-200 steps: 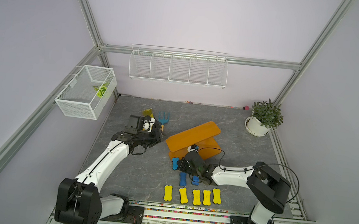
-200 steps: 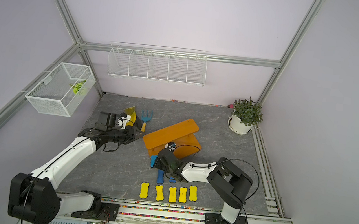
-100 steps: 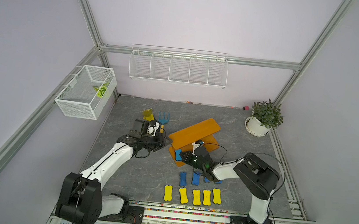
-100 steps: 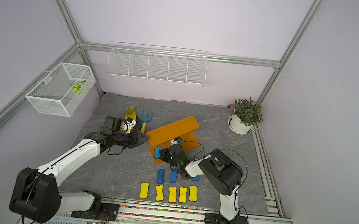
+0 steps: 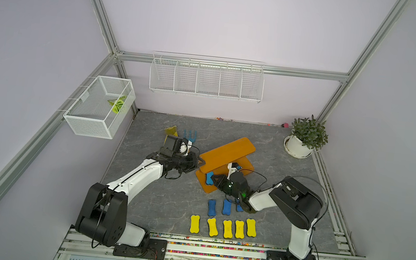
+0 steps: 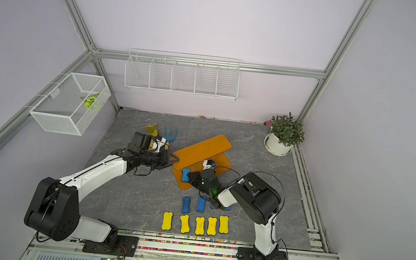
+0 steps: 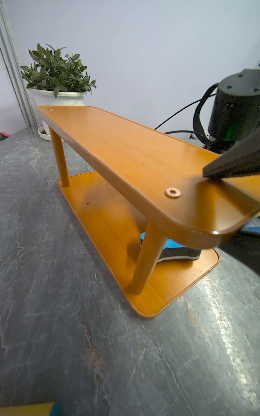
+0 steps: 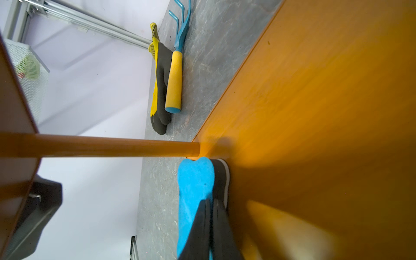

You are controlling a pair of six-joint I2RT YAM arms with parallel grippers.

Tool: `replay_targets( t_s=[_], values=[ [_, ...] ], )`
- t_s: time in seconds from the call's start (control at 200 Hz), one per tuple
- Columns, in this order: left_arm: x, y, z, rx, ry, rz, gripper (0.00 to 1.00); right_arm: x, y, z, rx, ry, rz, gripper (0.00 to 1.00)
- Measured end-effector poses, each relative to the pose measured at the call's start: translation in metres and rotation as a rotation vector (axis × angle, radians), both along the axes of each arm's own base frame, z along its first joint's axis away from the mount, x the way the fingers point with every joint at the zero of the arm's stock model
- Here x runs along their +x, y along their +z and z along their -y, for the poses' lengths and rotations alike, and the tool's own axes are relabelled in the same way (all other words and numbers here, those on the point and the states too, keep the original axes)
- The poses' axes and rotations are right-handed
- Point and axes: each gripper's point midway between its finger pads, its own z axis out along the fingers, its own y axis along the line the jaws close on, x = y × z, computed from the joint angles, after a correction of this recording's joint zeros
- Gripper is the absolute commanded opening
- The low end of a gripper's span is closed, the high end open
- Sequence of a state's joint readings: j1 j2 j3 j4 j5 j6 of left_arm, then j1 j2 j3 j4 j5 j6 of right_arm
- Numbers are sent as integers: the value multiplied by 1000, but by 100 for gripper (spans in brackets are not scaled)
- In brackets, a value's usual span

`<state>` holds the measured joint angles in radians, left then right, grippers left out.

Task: Remove the whiteboard erasers from the shelf
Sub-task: Adjust the shelf at the center of the board.

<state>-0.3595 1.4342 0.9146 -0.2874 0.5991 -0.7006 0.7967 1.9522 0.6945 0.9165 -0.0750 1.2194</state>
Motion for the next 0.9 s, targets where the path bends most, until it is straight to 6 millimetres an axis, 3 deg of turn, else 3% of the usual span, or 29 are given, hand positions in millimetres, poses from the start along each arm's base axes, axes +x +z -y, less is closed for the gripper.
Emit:
replay_targets(
  t_s=[0.2, 0.265, 0.45, 0.72, 0.9],
  values=[
    [12, 9, 9, -27, 7, 11, 8, -4, 5, 4, 21, 0, -6, 0],
    [17, 9, 11, -19, 11, 16, 4, -5, 11, 5, 31, 5, 0, 0],
    [29, 9, 13, 9, 40, 27, 1, -8, 30, 1, 65, 31, 19, 0],
    [61, 5, 10, 71, 122, 45, 0, -18, 19, 3, 28, 59, -48, 0],
    [87, 7, 8, 108, 177, 90, 0, -30, 37, 2, 6, 80, -42, 0]
  ],
)
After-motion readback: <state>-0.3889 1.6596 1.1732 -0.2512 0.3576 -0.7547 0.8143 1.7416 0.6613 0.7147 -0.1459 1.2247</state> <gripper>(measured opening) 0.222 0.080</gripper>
